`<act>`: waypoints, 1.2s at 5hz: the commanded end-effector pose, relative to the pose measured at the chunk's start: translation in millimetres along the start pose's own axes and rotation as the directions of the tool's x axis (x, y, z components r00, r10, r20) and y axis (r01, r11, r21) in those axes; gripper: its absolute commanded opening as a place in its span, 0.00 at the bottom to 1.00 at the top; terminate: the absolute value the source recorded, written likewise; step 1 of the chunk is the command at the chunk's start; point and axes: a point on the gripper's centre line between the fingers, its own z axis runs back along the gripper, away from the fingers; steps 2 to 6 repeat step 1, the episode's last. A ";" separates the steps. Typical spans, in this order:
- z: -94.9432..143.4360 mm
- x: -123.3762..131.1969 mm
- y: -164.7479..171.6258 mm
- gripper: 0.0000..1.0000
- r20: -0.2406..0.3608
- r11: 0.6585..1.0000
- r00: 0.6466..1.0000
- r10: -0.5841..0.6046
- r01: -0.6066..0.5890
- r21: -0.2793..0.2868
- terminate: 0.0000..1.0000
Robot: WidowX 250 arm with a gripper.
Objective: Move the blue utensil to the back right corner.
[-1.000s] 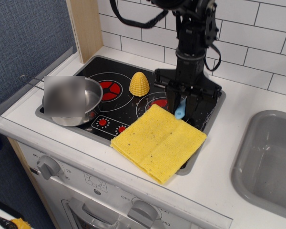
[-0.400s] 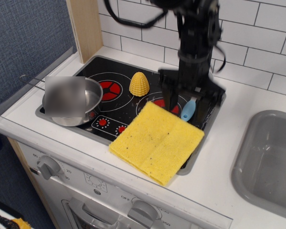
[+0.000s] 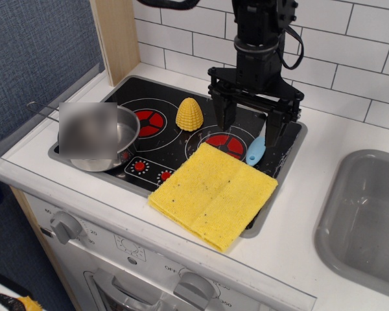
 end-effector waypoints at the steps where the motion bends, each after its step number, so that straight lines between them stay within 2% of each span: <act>1: 26.5 5.4 3.0 1.00 0.079 1.000 0.997 0.003 -0.003 -0.001 1.00; 6: 26.5 5.4 3.0 1.00 0.079 1.000 0.997 0.003 -0.003 -0.001 1.00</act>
